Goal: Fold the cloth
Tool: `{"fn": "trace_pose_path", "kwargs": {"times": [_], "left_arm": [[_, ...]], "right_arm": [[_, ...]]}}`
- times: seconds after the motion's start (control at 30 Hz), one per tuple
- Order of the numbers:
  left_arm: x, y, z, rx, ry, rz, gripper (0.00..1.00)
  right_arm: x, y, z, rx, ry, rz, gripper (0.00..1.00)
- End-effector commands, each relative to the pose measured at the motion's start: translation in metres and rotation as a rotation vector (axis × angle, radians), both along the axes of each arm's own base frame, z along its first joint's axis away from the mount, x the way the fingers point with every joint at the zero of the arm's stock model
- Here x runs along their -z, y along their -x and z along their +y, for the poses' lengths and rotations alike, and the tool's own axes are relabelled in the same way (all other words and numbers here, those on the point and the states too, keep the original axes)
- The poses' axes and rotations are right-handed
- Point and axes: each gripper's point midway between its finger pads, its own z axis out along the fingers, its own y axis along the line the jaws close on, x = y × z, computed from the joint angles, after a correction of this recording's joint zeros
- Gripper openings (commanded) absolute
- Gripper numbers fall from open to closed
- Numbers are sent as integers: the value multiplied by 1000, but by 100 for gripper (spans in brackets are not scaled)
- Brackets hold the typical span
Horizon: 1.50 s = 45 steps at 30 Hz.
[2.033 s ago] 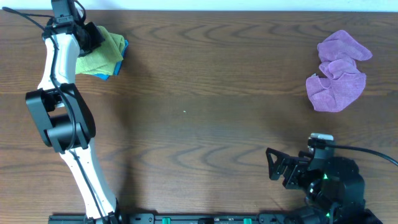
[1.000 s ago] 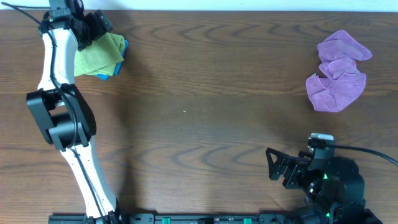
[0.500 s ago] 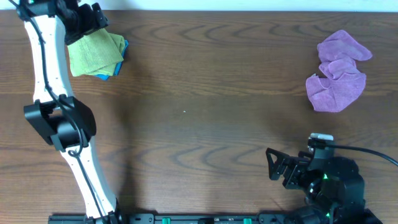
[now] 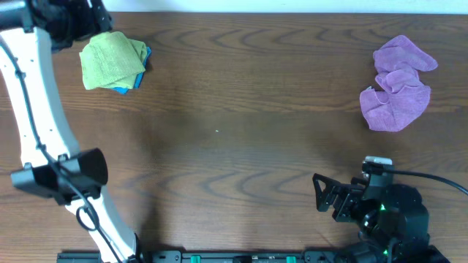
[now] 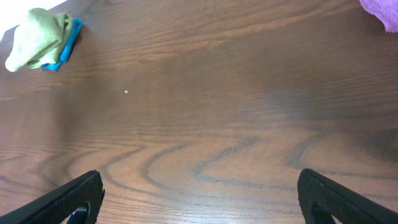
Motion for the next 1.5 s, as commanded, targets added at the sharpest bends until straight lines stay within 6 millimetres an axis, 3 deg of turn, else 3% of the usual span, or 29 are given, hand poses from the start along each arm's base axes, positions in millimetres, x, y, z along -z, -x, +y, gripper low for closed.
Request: {"fn": "trace_pose_path", "kwargs": {"times": [0.0, 0.2, 0.43, 0.63, 0.9, 1.17, 1.47], "left_arm": [[-20, 24, 0, 72, -81, -16, 95], [-32, 76, -15, 124, -81, 63, 95], [-72, 104, -31, 173, -125, -55, 95], [-92, 120, -28, 157, -174, -113, 95], [-121, 116, -28, 159, -224, -258, 95], [-105, 120, -29, 156, -235, -297, 95], [-59, 151, -35, 152, -248, -343, 95]], "right_arm": [[2, 0, -3, 24, -3, 5, 99], [2, 0, -3, 24, -3, 5, 99], [2, 0, -3, 24, -3, 5, 99], [2, 0, -3, 24, -3, 5, 99], [2, 0, -3, 24, -3, 5, 99], [2, 0, -3, 24, -3, 6, 99], [2, 0, -3, 24, -3, 5, 99]]}}
